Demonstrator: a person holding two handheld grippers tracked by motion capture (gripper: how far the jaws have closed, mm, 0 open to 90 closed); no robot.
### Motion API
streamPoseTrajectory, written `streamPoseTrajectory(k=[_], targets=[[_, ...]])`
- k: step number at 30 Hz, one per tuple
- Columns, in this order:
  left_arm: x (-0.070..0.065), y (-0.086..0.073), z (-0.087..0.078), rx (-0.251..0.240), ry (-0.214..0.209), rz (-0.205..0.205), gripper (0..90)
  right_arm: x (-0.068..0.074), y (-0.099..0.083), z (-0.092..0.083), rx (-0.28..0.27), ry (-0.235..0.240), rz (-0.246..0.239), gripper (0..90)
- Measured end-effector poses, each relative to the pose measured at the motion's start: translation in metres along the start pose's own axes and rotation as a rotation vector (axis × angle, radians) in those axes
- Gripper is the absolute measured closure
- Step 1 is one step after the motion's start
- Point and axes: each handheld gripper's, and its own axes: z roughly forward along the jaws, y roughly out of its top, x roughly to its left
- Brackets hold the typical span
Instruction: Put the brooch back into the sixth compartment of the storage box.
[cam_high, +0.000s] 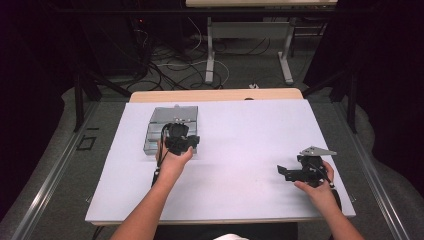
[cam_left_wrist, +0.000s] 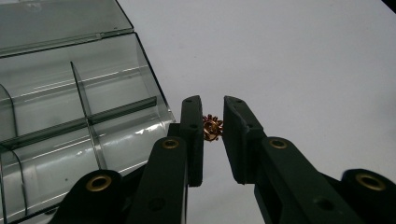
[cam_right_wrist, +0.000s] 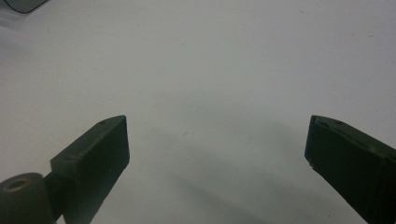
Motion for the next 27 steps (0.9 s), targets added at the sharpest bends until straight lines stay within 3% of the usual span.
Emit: streamPoseTrajectory(k=[27], targets=[[0.018, 0.004, 0.018, 0.049, 0.028, -0.068, 79.1, 0.0, 0.0, 0.0, 0.002, 0.0, -0.003, 6.2]])
